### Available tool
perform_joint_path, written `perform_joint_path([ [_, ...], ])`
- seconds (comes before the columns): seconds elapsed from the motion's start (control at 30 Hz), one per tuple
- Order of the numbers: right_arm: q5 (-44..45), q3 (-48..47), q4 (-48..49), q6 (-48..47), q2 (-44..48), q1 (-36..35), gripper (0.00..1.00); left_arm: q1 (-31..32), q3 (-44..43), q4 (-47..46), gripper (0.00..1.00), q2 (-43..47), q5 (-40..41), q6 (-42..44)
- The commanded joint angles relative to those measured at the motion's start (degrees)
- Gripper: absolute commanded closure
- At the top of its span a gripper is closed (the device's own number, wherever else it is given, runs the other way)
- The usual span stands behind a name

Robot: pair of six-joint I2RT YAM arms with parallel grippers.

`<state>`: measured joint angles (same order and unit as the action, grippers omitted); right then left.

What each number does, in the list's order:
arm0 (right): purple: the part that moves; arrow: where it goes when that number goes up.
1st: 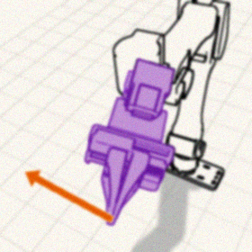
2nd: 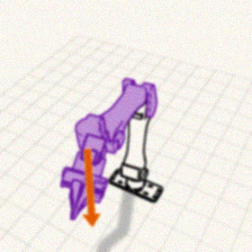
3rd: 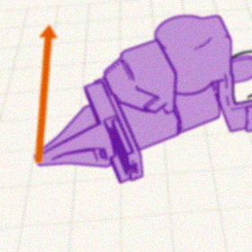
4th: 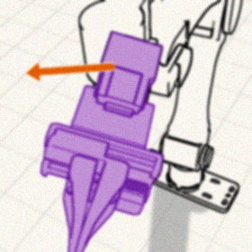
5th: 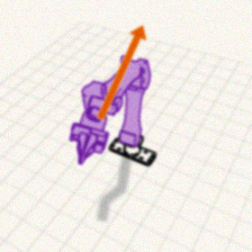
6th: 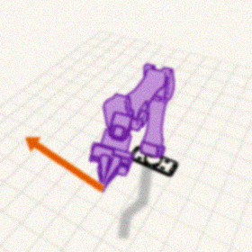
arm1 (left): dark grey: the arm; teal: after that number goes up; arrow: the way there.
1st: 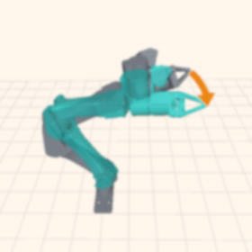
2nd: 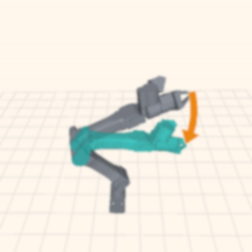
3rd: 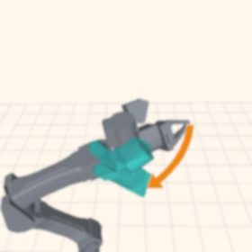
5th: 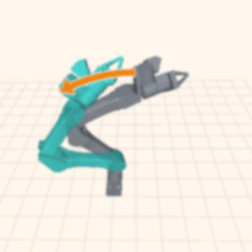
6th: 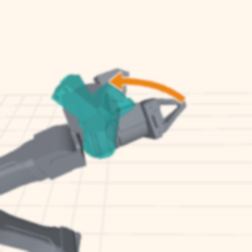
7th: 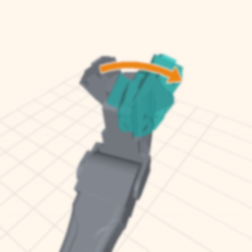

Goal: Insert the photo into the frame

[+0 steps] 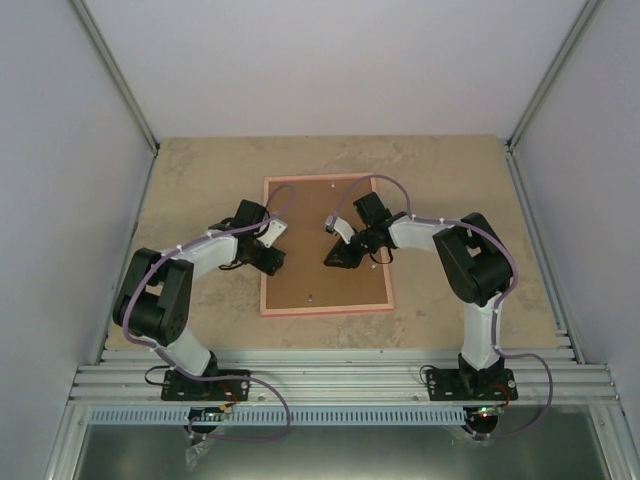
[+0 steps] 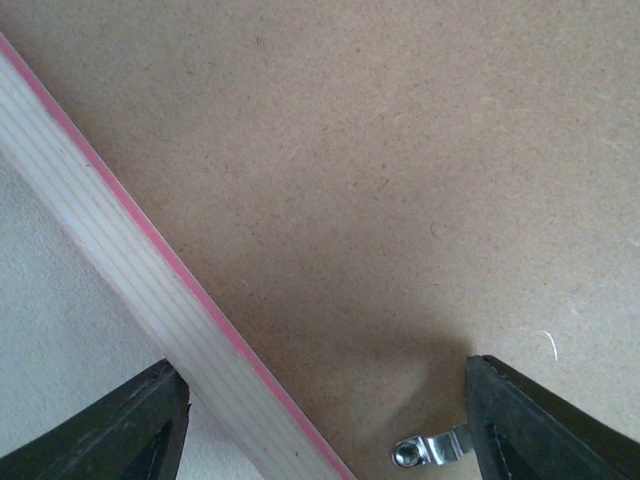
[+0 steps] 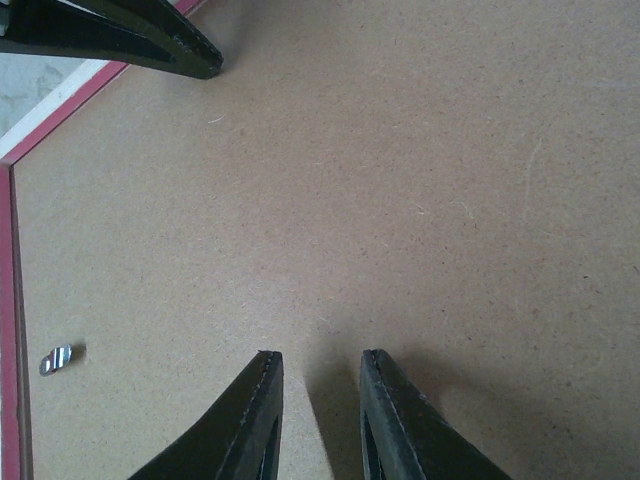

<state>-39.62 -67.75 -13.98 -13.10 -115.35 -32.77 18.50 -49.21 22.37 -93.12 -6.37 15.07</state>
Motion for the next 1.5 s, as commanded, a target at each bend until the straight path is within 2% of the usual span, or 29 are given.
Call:
perform_joint_path([
  [0.0,5.6,2.2,-0.8,-0.6,-2.3,-0.1,0.76,0.2,0.6,5.5,0.26,-0.2,5.3,4.9],
  [0.27,5.8,2.5,-0.7,-0.9,-2.3,0.2,0.77,0.2,0.1,7.9,0.37,0.0,8.3,9.6],
  [0.5,6.1,2.5,-0.5,-1.0,-2.3,0.4,0.78,0.1,0.5,8.9,0.39,0.2,11.8,15.1],
  [0.63,6.0,2.5,-0.4,-0.7,-2.4,0.4,0.78,0.2,-1.9,11.2,0.3,1.5,7.4,13.7],
  [0.77,5.7,2.5,-0.3,-0.3,-2.7,0.4,0.78,0.2,-4.7,11.6,0.29,1.6,2.0,9.0],
  [0.97,5.8,2.7,-0.2,-0.1,-2.7,0.4,0.78,0.2,-4.7,10.0,0.27,1.5,-1.4,4.8],
  [1.27,5.6,2.4,-0.1,0.2,-3.1,0.4,0.79,0.3,-3.5,5.1,0.23,-0.1,1.7,-0.3],
  [1.47,5.9,2.6,0.1,0.2,-2.9,0.4,0.79,0.5,-2.2,6.3,0.22,-1.3,2.3,2.1],
])
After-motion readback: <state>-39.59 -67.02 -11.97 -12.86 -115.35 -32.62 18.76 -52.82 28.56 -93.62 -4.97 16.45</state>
